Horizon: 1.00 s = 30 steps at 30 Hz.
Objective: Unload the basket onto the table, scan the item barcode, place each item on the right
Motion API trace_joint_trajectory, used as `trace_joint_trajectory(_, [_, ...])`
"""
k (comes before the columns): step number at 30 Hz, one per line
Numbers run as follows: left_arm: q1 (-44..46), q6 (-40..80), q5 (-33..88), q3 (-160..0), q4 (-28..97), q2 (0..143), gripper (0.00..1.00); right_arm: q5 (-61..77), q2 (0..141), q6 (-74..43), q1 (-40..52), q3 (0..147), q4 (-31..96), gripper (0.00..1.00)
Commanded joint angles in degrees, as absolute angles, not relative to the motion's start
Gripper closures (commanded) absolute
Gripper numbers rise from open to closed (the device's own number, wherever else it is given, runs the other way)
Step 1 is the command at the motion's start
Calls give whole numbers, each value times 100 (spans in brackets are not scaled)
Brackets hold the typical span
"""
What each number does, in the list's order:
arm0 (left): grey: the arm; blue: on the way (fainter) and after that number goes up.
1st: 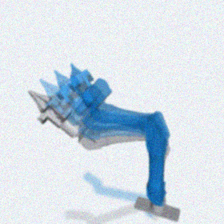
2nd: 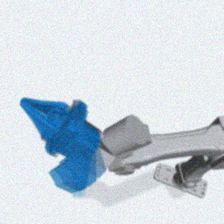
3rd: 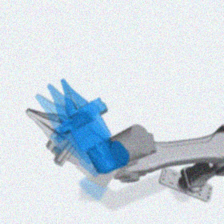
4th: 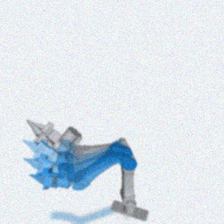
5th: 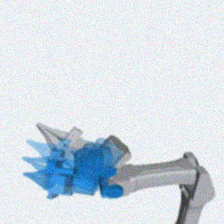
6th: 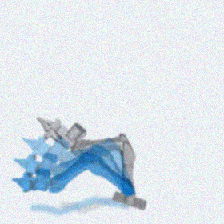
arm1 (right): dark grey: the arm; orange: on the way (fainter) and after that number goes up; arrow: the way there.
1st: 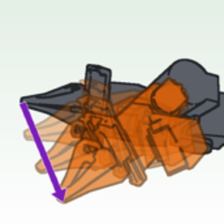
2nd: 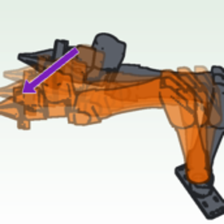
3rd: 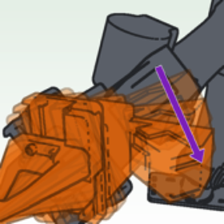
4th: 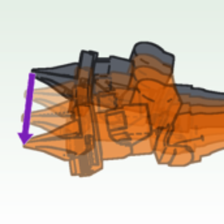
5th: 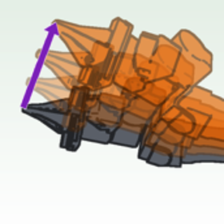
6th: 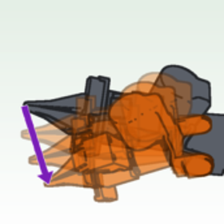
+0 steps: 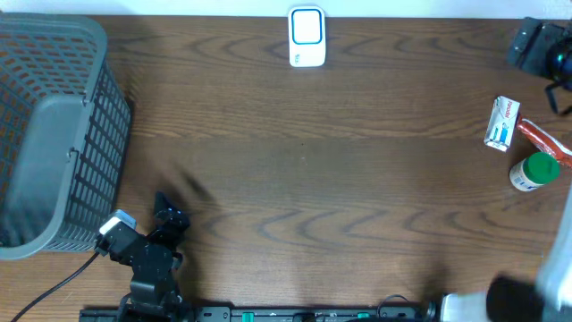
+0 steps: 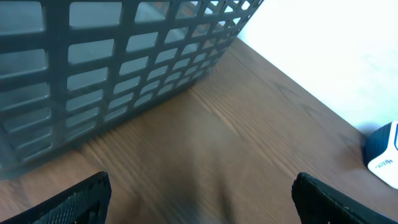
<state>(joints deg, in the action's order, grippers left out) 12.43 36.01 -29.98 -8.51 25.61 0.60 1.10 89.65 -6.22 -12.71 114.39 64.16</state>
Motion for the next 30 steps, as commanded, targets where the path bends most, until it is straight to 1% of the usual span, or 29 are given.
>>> trace_joint_trajectory(1, [1229,3586,-3024,-773,2718,27,7,309,8007,-548,-882,11465,6659,7])
trace_joint_trajectory(4, [1229,3586,-3026,-773,2718,27,7,311,7091,-550,-642,11465,6941,6])
trace_joint_trajectory(7, [1227,3586,-3024,-773,2718,27,7,311,6294,-554,-600,11465,7262,5])
trace_joint_trajectory(9, [1227,3586,-3024,-773,2718,27,6,311,5752,-561,-600,11465,7465,1])
trace_joint_trajectory(16, [1227,3586,-3024,-773,2718,27,7,154,4110,-550,-600,11465,7769,1])
trace_joint_trajectory(23, [1229,3586,-3024,-773,2718,27,7,47,3183,-554,-591,11465,8374,1])
trace_joint_trajectory(30, [1229,3586,-3024,-773,2718,27,7,49,2912,-674,-593,11472,9035,1])
